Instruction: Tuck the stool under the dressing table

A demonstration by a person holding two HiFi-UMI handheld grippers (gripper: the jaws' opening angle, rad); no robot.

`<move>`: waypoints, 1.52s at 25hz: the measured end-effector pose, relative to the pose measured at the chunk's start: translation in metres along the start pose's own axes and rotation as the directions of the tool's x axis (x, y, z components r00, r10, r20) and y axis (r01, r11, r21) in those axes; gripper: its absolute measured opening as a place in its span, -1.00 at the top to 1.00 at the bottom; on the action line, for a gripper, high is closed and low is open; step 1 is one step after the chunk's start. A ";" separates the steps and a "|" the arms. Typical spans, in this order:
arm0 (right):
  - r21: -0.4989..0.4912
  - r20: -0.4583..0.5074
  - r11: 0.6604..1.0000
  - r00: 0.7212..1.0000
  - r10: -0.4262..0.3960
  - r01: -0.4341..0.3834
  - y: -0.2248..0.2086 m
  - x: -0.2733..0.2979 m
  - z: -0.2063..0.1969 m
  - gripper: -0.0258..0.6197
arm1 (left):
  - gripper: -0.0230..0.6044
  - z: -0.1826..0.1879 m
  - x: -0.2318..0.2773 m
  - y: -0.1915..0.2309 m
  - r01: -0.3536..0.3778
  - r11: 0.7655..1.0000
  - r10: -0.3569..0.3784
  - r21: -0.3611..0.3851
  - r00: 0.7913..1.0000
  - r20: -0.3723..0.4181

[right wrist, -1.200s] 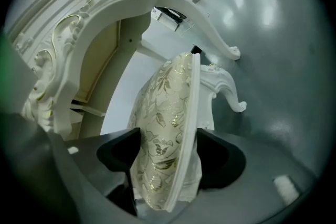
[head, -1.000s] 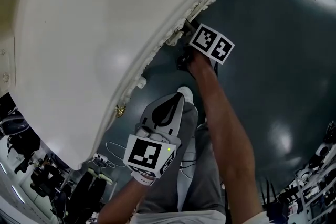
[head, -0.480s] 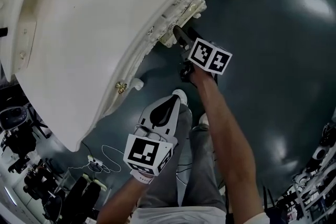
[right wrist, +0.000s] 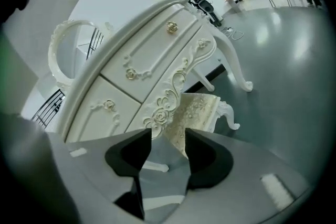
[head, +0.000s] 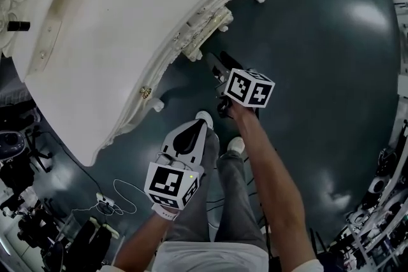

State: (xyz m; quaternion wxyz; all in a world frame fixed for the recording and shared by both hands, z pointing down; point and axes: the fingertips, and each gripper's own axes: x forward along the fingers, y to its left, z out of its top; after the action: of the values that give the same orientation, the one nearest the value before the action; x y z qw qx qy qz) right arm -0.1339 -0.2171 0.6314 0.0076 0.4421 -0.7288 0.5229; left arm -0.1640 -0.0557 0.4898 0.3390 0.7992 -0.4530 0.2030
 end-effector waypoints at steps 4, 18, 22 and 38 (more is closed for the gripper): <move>-0.029 -0.003 0.999 0.999 0.034 -0.034 0.027 -0.028 0.005 0.34 | 0.90 0.006 -0.019 -0.004 -0.003 1.000 0.003 -0.003 1.000 0.010; -0.114 0.103 0.992 0.992 0.071 -0.059 0.084 -0.137 0.045 0.75 | 0.90 0.030 -0.066 -0.048 0.004 1.000 -0.005 0.018 0.999 0.037; -0.202 0.113 0.977 0.990 0.088 -0.064 0.102 -0.172 0.053 0.82 | 0.90 0.041 -0.078 -0.060 0.010 0.999 -0.012 0.034 0.998 0.061; -0.515 0.144 0.855 0.978 0.153 -0.058 0.174 -0.321 0.071 0.88 | 0.90 0.064 -0.141 -0.130 0.018 0.998 -0.027 0.066 0.990 0.140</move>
State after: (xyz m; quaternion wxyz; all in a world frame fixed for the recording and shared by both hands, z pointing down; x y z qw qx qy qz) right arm -0.0198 -0.0569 0.3164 0.0292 0.4290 -0.8616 0.2698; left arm -0.1226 0.0269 0.3104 0.2824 0.8272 -0.4598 0.1570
